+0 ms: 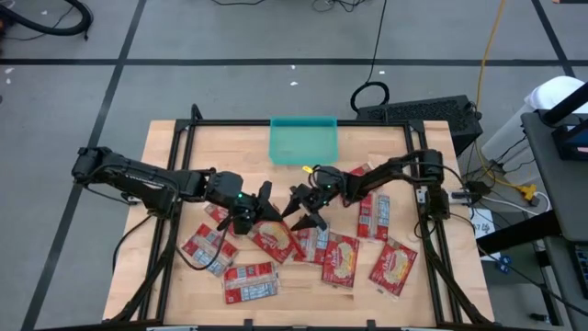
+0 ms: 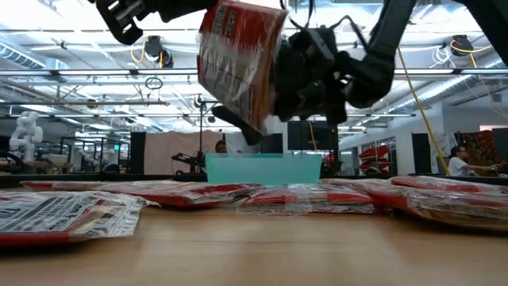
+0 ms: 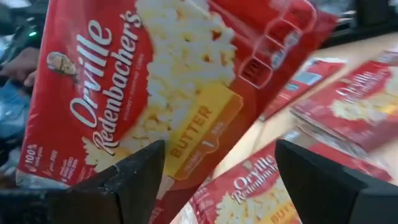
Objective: Sort popcorn bags into baskets
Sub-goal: Put the red popcorn bag into the blue bin
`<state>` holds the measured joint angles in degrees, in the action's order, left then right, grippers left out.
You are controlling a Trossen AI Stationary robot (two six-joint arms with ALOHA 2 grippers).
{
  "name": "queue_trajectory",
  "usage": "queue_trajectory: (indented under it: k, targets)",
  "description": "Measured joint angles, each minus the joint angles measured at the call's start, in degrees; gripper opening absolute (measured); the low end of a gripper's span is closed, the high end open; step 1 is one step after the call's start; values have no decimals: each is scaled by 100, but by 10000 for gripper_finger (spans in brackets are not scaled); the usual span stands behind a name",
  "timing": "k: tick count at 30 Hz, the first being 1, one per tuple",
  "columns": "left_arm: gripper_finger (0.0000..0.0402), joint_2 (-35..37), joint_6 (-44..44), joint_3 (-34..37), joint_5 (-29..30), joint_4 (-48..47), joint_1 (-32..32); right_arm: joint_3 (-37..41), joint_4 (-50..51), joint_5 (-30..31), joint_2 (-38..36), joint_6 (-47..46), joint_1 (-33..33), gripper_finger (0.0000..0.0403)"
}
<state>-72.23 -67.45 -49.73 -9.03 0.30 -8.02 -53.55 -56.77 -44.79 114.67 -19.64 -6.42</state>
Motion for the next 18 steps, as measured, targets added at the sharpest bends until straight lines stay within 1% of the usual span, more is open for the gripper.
queue_trajectory:
  k: [6,8,11,13,16,18]
  targets:
    - [1,2,-345,-7,-25,57,3,-387,15,-1033,156,355,11,295]
    - [1,7,-456,-11,-23,148,7,-445,10,-1206,156,541,11,289]
    - [1,7,-550,-12,-18,199,56,-460,9,-1208,156,911,11,275]
    - [1,7,-490,-12,25,163,100,-460,42,-1091,156,1009,9,259]
    - [3,8,-297,-16,227,55,108,-460,49,-1051,157,1034,-52,220]
    - [3,10,-193,-20,432,-11,108,-460,50,-1048,158,1032,-83,186]
